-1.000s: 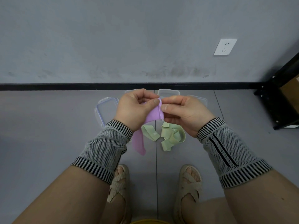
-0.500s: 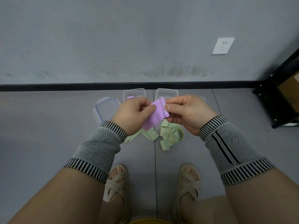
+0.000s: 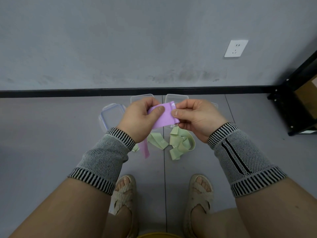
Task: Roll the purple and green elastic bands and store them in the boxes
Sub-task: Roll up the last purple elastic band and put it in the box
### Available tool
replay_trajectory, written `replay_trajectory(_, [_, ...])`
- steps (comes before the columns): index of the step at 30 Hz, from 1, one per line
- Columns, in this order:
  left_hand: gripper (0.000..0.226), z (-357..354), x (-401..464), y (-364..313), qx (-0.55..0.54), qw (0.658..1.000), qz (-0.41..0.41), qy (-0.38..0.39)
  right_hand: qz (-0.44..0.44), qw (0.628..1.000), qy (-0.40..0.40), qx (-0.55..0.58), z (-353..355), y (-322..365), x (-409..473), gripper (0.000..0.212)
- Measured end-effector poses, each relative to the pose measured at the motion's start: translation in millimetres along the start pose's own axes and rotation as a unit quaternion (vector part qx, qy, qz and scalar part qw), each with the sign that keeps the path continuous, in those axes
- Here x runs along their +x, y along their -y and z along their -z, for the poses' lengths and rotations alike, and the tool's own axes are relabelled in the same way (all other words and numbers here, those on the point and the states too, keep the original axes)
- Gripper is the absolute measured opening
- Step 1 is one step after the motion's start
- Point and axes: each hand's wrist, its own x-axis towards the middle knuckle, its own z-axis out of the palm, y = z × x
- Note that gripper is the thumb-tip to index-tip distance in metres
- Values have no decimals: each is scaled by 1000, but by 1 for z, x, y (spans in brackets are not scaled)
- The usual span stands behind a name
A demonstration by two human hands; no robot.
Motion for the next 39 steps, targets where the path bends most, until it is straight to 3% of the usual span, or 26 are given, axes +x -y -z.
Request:
replay_trajectory(8, [17, -2, -1, -5, -12, 1000, -8, -1, 14, 1000, -12, -9, -5, -1, 2, 20])
replay_trajectory(15, [15, -4, 0, -9, -112, 993, 28, -2, 40, 999, -5, -5, -8, -4, 2, 26])
replay_trajectory(22, [14, 0, 0, -10, -134, 990, 48, -8, 76, 995, 3, -59, -11, -6, 0, 24])
replay_trajectory(26, [16, 4, 0, -10, -120, 992, 36, -19, 46, 998, 44, 22, -6, -4, -2, 13])
replay_trajectory(31, [15, 0, -2, -11, -100, 994, 34, -8, 61, 996, 45, -53, -10, -5, -4, 19])
replay_trajectory(39, [14, 10, 3, 6, 12, 998, 35, 49, 35, 999, 37, -17, -1, -4, -3, 20])
